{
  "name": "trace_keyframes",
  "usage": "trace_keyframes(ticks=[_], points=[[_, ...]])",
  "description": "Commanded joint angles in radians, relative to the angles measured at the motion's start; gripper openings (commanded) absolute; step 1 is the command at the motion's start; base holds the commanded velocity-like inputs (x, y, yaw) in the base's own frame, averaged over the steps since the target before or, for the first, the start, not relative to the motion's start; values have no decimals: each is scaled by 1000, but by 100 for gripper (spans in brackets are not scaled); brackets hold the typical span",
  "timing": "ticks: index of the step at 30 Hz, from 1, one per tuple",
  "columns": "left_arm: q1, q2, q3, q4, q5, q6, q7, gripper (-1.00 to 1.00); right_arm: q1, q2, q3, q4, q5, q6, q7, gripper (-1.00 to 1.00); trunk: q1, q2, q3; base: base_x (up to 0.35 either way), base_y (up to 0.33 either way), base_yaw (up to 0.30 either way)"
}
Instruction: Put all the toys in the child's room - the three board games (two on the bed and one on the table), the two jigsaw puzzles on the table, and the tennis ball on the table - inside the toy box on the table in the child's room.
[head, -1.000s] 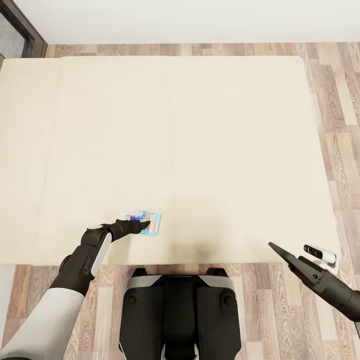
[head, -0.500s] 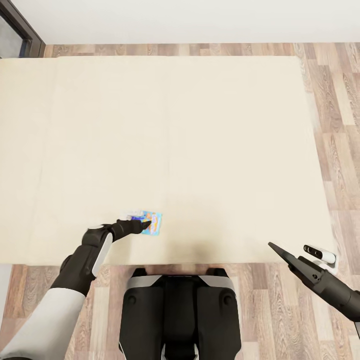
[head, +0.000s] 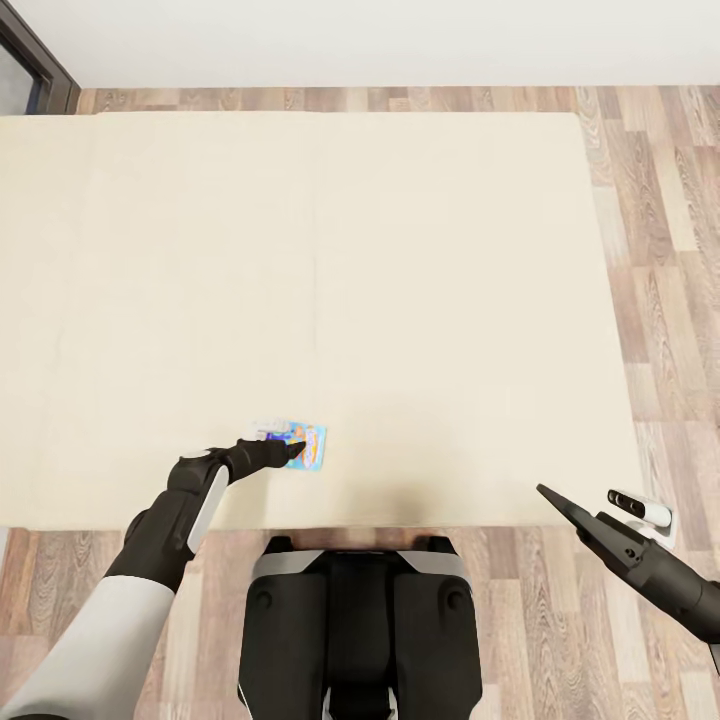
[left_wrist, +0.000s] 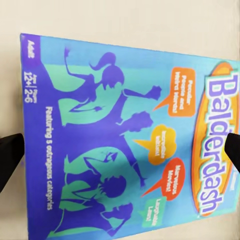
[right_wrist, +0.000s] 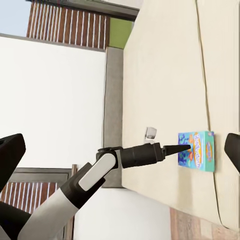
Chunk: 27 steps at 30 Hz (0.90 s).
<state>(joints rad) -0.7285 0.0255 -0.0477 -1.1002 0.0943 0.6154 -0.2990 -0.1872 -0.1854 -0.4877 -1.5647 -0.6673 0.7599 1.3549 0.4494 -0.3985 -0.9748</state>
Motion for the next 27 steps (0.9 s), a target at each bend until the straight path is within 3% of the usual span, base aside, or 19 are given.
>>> trace_keyframes(ticks=[1,27], points=[[0,1,-1,-1,10,7,3,100,0,0,0,0,-3,9,1,100,1,-2,-1,0,-113,0],[0,-1,-1,-5,10,9,5,100,0,0,-1,0,-4,9,3,100,1,-2,-1,0,-161,0]])
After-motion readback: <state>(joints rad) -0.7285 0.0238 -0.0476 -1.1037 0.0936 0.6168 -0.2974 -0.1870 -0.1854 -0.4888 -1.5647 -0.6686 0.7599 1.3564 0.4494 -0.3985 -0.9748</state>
